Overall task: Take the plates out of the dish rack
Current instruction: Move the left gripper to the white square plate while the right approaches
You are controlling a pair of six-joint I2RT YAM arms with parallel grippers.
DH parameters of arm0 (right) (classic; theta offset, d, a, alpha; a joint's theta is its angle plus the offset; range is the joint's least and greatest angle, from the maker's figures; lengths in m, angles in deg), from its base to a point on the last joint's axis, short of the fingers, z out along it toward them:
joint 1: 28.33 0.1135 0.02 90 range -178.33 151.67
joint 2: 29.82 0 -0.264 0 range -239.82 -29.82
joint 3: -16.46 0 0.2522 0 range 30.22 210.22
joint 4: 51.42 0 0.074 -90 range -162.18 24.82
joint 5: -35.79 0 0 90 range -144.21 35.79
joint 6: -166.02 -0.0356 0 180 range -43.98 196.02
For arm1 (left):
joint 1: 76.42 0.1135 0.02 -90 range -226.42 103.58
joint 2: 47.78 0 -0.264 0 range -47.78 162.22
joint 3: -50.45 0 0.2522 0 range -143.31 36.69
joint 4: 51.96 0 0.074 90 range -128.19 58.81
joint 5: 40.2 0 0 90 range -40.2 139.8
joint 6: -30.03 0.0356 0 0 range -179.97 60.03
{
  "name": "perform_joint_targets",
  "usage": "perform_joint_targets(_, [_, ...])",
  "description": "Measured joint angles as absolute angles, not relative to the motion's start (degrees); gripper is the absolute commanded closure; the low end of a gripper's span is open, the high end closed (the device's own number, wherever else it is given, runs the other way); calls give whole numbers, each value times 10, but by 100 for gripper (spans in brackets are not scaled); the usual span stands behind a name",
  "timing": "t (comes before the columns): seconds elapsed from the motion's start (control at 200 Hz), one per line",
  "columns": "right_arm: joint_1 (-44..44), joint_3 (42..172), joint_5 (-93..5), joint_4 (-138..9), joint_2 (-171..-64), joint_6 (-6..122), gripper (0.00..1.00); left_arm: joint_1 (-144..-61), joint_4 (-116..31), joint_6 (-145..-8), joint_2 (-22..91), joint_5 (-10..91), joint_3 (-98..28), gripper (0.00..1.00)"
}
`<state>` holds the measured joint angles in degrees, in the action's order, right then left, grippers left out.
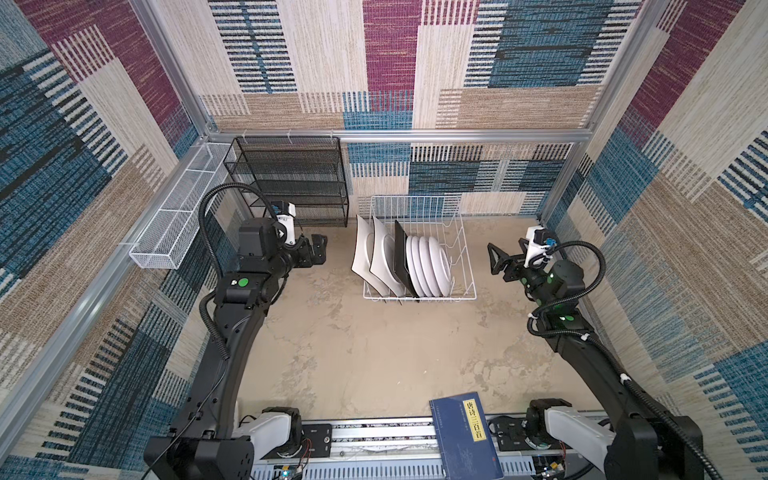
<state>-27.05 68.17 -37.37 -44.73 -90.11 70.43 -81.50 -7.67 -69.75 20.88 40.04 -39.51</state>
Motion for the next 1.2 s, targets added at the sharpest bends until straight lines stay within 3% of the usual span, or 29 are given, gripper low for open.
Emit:
perform_joint_targets(0.396, [-270,725,-259,-530,-905,701,1,-913,17,-754,348,384,-502,7])
perform_joint_targets(0.851, [-260,737,-141,-566,-891,697,1,-928,96,-772,510,380,-645,31])
perform_joint_targets(1.202, [-245,742,-121,-587,-893,711,1,-928,134,-771,591,380,-724,46])
